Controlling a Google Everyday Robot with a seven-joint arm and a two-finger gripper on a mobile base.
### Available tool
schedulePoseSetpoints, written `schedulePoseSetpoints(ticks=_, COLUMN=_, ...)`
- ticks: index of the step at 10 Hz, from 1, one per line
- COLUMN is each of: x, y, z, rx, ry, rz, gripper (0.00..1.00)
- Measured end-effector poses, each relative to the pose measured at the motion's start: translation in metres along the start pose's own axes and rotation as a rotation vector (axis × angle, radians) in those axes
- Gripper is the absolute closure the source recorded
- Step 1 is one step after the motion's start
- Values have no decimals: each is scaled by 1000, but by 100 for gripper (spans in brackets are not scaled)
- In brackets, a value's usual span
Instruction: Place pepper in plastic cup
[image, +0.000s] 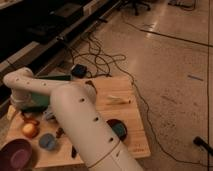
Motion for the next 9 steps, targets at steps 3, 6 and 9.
schedulePoseSetpoints(ticks=3, x=15, y=-3, z=-36, rx=-75, ry=22, rz=-28, gripper=20)
schedulePoseSetpoints(ticks=6, x=32, y=25, z=-75, rx=-115, ry=69, rz=-37, gripper=20)
schedulePoseSetpoints(ticks=9, x=38, y=24, z=-92, rx=-107, ry=95, rz=-54, gripper=20)
